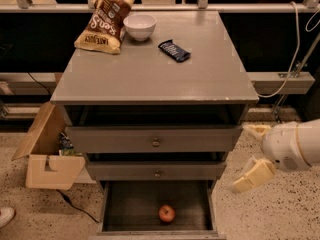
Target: Pick apple from bottom drawer and place on counter
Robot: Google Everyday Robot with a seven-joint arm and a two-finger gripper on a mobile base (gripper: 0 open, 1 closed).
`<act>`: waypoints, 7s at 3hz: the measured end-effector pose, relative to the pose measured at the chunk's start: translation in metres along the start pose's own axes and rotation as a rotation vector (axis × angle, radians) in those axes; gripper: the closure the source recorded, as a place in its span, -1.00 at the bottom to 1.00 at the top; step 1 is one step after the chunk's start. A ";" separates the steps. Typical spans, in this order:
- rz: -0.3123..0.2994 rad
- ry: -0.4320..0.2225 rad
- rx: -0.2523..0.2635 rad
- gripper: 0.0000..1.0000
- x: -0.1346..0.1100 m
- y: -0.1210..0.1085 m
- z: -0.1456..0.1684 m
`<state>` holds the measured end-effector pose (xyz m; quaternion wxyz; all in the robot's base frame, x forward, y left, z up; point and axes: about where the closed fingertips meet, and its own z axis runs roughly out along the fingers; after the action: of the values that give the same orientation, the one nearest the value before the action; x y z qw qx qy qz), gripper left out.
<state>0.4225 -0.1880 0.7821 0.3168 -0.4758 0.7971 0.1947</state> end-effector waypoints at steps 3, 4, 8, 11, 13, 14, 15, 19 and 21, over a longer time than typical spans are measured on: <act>0.038 -0.037 -0.099 -1.00 0.162 0.014 0.148; 0.063 -0.116 -0.218 -1.00 0.185 0.045 0.213; -0.056 -0.184 -0.243 -1.00 0.269 0.037 0.327; -0.053 -0.239 -0.248 -1.00 0.295 -0.008 0.384; -0.007 -0.205 -0.172 -1.00 0.303 -0.047 0.446; 0.001 -0.168 -0.150 -1.00 0.297 -0.050 0.483; 0.004 -0.124 -0.151 -1.00 0.296 -0.045 0.516; -0.025 -0.050 -0.167 -1.00 0.308 -0.017 0.586; -0.047 -0.042 -0.173 -0.15 0.319 -0.020 0.596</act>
Offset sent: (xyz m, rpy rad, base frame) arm -0.0202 -0.0304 -0.2477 0.0703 0.0714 0.0284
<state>0.5204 -0.0355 0.1304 0.2956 -0.5158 0.7591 0.2653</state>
